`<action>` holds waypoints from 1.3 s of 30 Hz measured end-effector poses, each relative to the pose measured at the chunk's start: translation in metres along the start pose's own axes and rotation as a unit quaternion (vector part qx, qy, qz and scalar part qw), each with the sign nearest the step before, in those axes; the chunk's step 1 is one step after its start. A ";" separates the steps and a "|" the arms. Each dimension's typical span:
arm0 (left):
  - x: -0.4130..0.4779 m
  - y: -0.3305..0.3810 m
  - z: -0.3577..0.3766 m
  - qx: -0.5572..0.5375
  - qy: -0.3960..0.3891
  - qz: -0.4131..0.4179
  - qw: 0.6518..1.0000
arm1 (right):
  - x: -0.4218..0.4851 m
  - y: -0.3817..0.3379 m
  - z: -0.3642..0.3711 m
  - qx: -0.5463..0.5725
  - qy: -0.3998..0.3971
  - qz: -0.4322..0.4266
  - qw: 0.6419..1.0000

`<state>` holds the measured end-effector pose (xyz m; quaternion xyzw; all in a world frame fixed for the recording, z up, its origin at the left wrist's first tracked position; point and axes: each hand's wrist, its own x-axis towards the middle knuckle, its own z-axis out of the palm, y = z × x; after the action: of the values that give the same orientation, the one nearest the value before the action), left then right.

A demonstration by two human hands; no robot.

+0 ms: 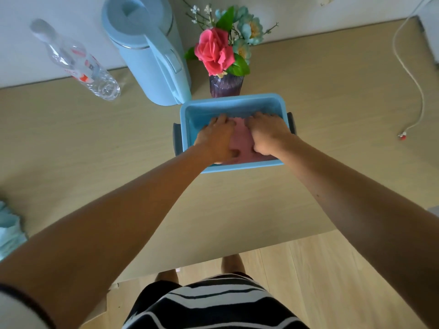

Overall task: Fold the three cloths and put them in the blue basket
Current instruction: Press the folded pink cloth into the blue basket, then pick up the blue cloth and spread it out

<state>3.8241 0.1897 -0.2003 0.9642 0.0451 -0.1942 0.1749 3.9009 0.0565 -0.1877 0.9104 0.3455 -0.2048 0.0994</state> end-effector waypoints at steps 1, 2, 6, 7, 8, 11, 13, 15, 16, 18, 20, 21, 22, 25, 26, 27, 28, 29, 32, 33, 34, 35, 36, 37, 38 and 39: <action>-0.008 -0.001 -0.005 -0.057 0.017 -0.004 0.998 | -0.004 0.000 -0.005 0.036 0.006 0.005 0.999; -0.016 -0.002 -0.009 -0.120 0.036 -0.003 0.992 | -0.009 0.000 -0.010 0.078 0.015 0.013 0.997; -0.063 -0.011 -0.027 -0.346 0.100 -0.028 0.932 | -0.029 -0.016 -0.020 0.247 0.091 0.045 0.964; -0.075 -0.014 -0.031 -0.380 0.116 -0.040 0.917 | -0.035 -0.024 -0.021 0.286 0.118 0.050 0.950; -0.088 -0.019 -0.035 -0.405 0.134 -0.050 0.903 | -0.040 -0.034 -0.022 0.326 0.149 0.054 0.932; -0.123 -0.034 -0.040 -0.442 0.188 -0.063 0.875 | -0.054 -0.067 -0.023 0.434 0.253 0.049 0.863; -0.149 -0.046 -0.045 -0.463 0.216 -0.070 0.857 | -0.062 -0.093 -0.027 0.479 0.283 0.049 0.830; -0.177 -0.060 -0.051 -0.478 0.239 -0.073 0.842 | -0.069 -0.120 -0.033 0.510 0.301 0.038 0.805; -0.191 -0.068 -0.053 -0.482 0.252 -0.074 0.835 | -0.071 -0.134 -0.037 0.524 0.304 0.030 0.795; -0.217 -0.083 -0.056 -0.485 0.279 -0.080 0.825 | -0.073 -0.161 -0.045 0.541 0.306 0.012 0.783; -0.244 -0.097 -0.058 -0.483 0.305 -0.090 0.816 | -0.074 -0.189 -0.052 0.545 0.308 -0.005 0.780; -0.258 -0.106 -0.058 -0.482 0.314 -0.097 0.812 | -0.074 -0.206 -0.056 0.548 0.302 -0.014 0.780; -0.270 -0.113 -0.058 -0.480 0.321 -0.106 0.809 | -0.075 -0.221 -0.058 0.551 0.290 -0.021 0.782; -0.310 -0.145 -0.050 -0.476 0.345 -0.137 0.797 | -0.075 -0.274 -0.059 0.550 0.254 -0.057 0.794; -0.315 -0.149 -0.048 -0.473 0.345 -0.139 0.799 | -0.076 -0.281 -0.059 0.550 0.252 -0.059 0.794; -0.320 -0.155 -0.046 -0.470 0.348 -0.145 0.798 | -0.075 -0.290 -0.058 0.551 0.249 -0.063 0.794; -0.330 -0.164 -0.043 -0.470 0.357 -0.157 0.792 | -0.074 -0.303 -0.057 0.551 0.240 -0.069 0.796; -0.338 -0.173 -0.040 -0.471 0.365 -0.167 0.785 | -0.073 -0.315 -0.055 0.549 0.230 -0.073 0.800; -0.359 -0.203 -0.028 -0.473 0.385 -0.199 0.767 | -0.069 -0.353 -0.052 0.541 0.199 -0.087 0.813; -0.365 -0.213 -0.023 -0.473 0.389 -0.210 0.763 | -0.068 -0.364 -0.050 0.539 0.190 -0.092 0.816; -0.370 -0.226 -0.016 -0.468 0.392 -0.223 0.760 | -0.066 -0.375 -0.049 0.535 0.182 -0.098 0.819; -0.374 -0.238 -0.007 -0.455 0.393 -0.238 0.762 | -0.065 -0.384 -0.047 0.531 0.176 -0.103 0.822; -0.377 -0.252 0.003 -0.433 0.394 -0.257 0.769 | -0.063 -0.394 -0.045 0.526 0.172 -0.107 0.826; -0.379 -0.267 0.014 -0.400 0.393 -0.280 0.780 | -0.062 -0.403 -0.043 0.520 0.168 -0.111 0.830; -0.380 -0.282 0.026 -0.362 0.384 -0.303 0.793 | -0.061 -0.410 -0.041 0.516 0.163 -0.116 0.833; -0.380 -0.295 0.037 -0.322 0.366 -0.328 0.809 | -0.061 -0.416 -0.040 0.514 0.158 -0.120 0.835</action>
<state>3.4153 0.4451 -0.1788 0.7797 0.4797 0.1533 0.3720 3.5933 0.3418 -0.1416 0.8019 0.3077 -0.2164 -0.4641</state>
